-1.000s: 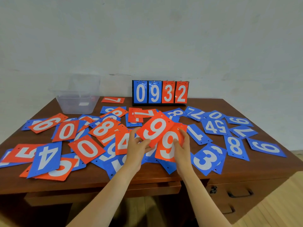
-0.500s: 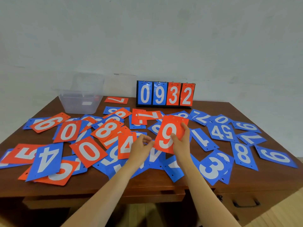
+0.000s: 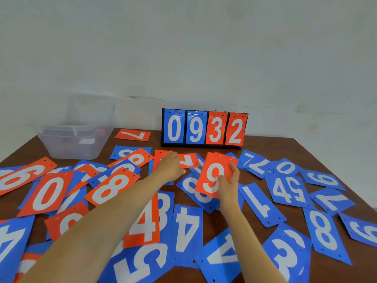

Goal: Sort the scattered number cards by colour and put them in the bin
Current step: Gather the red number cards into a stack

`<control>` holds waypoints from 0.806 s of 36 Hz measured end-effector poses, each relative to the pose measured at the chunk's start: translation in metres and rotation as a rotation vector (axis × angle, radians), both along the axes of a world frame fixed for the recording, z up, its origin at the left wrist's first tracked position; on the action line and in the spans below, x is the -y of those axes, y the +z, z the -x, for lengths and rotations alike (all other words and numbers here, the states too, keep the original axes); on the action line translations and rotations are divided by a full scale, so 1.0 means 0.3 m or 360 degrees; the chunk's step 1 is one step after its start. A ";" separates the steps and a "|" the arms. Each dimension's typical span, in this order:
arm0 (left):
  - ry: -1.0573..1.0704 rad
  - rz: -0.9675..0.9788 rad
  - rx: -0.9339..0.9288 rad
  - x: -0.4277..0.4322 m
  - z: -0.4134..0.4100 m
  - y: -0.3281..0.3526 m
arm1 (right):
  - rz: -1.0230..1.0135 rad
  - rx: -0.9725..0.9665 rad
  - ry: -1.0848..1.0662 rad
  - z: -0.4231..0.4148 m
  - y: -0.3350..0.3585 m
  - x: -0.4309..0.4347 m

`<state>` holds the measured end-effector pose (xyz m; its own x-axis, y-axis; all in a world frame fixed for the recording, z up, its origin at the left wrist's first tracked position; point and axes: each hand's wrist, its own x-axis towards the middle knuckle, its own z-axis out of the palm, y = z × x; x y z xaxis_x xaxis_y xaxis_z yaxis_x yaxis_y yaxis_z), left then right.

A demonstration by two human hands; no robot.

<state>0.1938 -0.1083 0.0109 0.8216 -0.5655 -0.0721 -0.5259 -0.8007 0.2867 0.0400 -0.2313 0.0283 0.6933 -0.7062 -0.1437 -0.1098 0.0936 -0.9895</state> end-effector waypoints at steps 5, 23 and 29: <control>-0.0107 -0.0308 -0.0024 0.025 -0.064 -0.017 | -0.0019 -0.0047 0.0009 -0.056 -0.030 0.025; -0.0066 0.0397 0.0589 -0.021 0.065 0.094 | 0.0007 -0.0060 0.0048 0.116 0.000 -0.003; 0.0264 0.1590 0.0309 -0.101 0.281 0.210 | 0.0020 -0.0004 0.0024 0.230 0.008 -0.050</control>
<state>0.1094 -0.0780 0.0738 0.8422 -0.1729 0.5107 -0.5387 -0.3102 0.7834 -0.0291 -0.2162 0.0307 0.7033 -0.6976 -0.1367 -0.1134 0.0796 -0.9903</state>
